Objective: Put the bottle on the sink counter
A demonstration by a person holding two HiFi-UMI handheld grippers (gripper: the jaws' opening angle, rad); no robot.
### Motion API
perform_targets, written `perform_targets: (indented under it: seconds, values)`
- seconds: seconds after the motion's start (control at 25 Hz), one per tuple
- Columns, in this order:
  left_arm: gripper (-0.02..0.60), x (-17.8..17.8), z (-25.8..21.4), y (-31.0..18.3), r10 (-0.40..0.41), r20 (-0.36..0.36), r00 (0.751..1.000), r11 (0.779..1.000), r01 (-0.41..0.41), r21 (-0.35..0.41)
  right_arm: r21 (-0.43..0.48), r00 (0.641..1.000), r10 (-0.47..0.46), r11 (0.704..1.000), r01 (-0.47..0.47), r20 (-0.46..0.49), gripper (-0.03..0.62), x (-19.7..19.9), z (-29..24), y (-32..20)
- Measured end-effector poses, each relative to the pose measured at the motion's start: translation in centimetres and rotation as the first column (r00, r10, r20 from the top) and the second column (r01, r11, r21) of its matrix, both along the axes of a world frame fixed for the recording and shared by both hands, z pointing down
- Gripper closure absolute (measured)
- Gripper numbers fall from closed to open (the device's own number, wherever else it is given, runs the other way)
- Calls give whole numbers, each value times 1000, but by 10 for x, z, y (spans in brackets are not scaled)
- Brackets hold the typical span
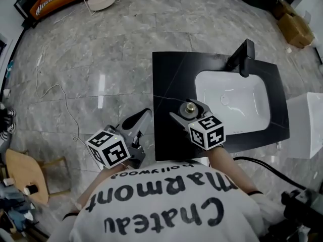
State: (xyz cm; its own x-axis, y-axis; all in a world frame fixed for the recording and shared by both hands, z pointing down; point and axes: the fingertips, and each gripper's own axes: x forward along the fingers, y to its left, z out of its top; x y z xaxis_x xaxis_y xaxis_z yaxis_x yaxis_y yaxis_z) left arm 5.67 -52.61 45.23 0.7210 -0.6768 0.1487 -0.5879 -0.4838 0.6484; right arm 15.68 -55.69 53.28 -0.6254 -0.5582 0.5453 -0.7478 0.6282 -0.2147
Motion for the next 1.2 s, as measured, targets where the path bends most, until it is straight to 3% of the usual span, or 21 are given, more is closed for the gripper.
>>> perform_targets:
  seconds: [0.56, 0.8, 1.08, 1.2]
  values:
    - [566, -12, 7, 0, -10, 8, 1000, 1000, 10, -11, 45, 989, -72, 996, 78, -127, 249, -3, 18, 6]
    - [566, -14, 3, 6, -4, 5, 1000, 1000, 4, 4, 95, 966, -100, 988, 126, -238, 249, -2, 24, 14]
    - [566, -25, -2, 21, -20, 5, 1000, 1000, 20, 11, 114, 970, -64, 989, 93, -236, 249, -1, 23, 12]
    - [566, -30, 5, 29, -13, 6, 1000, 999, 14, -35, 79, 976, -57, 994, 74, -209, 249, 0, 27, 11]
